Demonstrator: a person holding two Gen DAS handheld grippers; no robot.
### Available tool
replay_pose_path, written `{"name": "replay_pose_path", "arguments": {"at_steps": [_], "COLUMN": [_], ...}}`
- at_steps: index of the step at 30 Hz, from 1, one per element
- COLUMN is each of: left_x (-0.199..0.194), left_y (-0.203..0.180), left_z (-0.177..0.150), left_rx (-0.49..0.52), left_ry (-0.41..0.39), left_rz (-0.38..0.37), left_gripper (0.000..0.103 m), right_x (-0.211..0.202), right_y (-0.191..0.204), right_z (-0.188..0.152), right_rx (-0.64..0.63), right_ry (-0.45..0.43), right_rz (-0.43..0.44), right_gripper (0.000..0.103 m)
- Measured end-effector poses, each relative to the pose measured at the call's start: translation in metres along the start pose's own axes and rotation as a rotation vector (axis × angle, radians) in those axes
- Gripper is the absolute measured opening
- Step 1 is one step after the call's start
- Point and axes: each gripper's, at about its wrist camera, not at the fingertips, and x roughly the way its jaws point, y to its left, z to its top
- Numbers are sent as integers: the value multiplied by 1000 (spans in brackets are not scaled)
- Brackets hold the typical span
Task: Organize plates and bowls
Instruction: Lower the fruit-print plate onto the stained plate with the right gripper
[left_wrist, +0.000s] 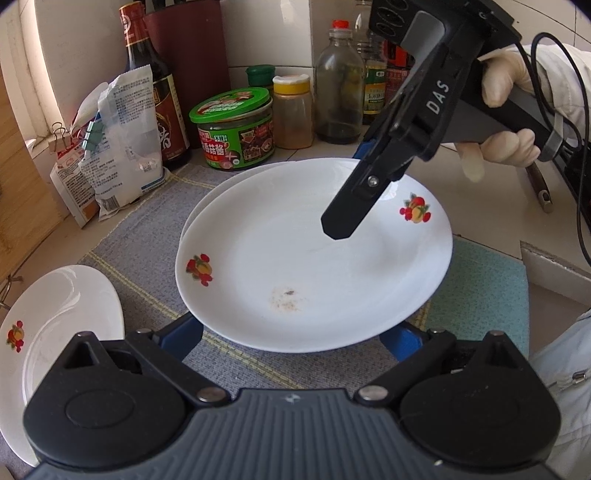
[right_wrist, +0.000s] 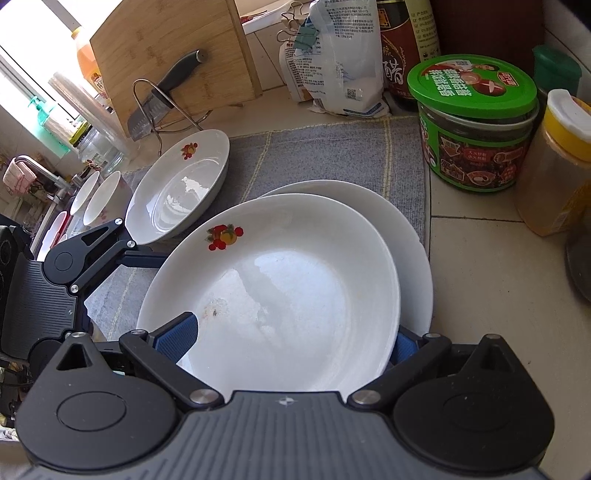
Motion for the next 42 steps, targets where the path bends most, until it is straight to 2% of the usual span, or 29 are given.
{"name": "replay_pose_path", "arguments": {"at_steps": [27, 42], "left_x": [3, 1], "left_y": [2, -1], "left_z": [3, 3], "left_rx": [10, -9], "left_ry": [7, -10], "left_rz": [-2, -1], "left_gripper": [101, 101], "right_x": [-10, -8], "right_y": [8, 21], "right_z": [-3, 1], "right_rx": [10, 3], "right_ry": [5, 27], "right_rz": [-77, -175], "right_gripper": [103, 103]}}
